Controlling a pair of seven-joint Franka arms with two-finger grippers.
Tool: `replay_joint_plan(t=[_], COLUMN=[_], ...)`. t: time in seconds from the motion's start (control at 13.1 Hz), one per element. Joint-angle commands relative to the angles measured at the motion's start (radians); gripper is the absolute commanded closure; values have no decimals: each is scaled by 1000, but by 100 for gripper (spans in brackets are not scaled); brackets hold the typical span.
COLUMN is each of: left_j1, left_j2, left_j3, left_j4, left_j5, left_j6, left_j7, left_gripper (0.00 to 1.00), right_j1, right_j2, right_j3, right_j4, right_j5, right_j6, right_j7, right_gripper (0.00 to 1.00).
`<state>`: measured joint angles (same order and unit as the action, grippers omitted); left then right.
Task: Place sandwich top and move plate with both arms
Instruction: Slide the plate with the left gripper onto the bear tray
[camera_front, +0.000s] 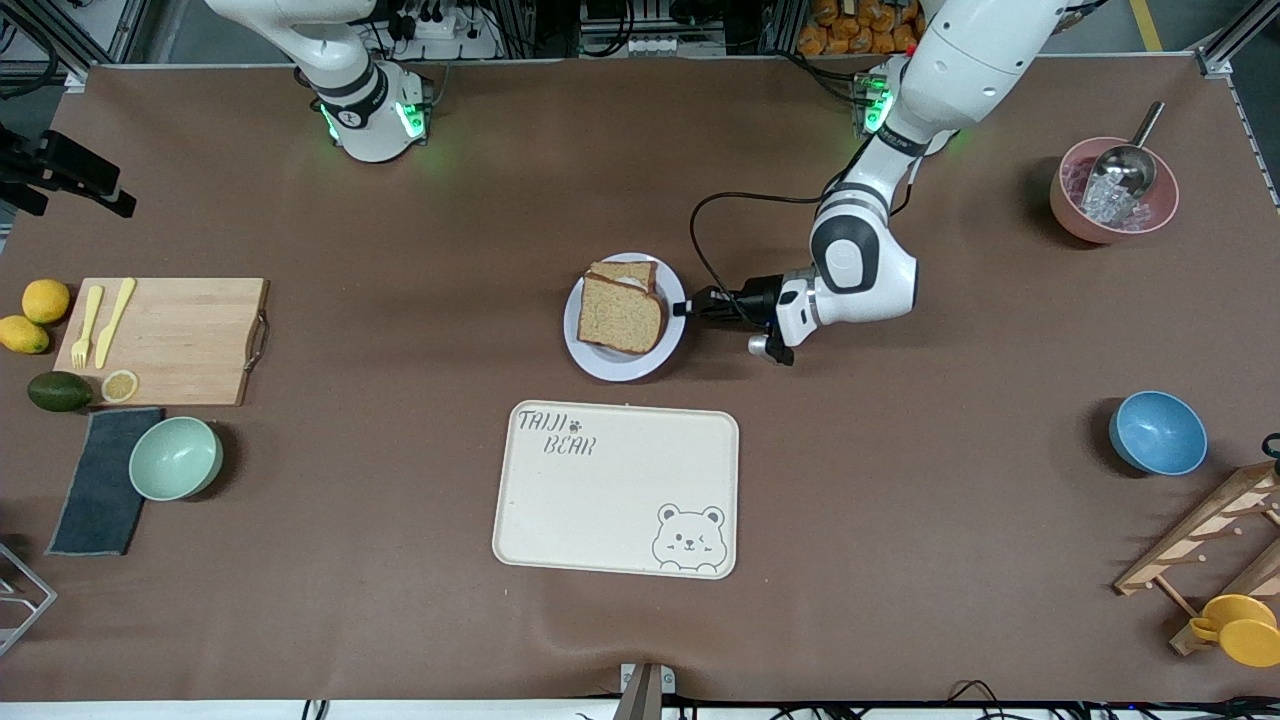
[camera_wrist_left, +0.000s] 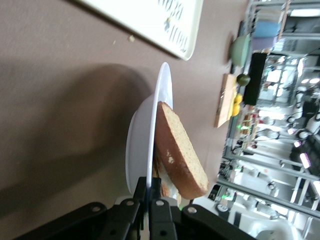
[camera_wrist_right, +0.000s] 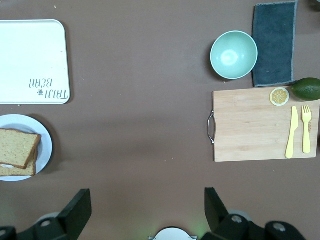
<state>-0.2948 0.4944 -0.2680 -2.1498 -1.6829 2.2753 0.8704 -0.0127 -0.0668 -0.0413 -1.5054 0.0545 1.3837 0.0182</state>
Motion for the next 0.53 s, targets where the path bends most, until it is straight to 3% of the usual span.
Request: replay_joint_plan(t=[0.0, 0.15, 0.46], left_j1=[139, 187, 181], left_j2=[-31, -28, 22], left_j3=[-112, -151, -152], left_j4=[-16, -2, 79], left_j5=[-92, -157, -378], left_j6=[-33, -33, -33], left_j7=[77, 107, 208], left_gripper=[100, 100, 100], right_j1=[-13, -13, -7], right_j2=[8, 9, 9], right_j3=[11, 11, 12], right_j4=[13, 13, 13], right_j5=[-18, -16, -19], right_j6=[-2, -3, -6], right_j7=[-14, -11, -3], right_gripper=[0, 0, 0])
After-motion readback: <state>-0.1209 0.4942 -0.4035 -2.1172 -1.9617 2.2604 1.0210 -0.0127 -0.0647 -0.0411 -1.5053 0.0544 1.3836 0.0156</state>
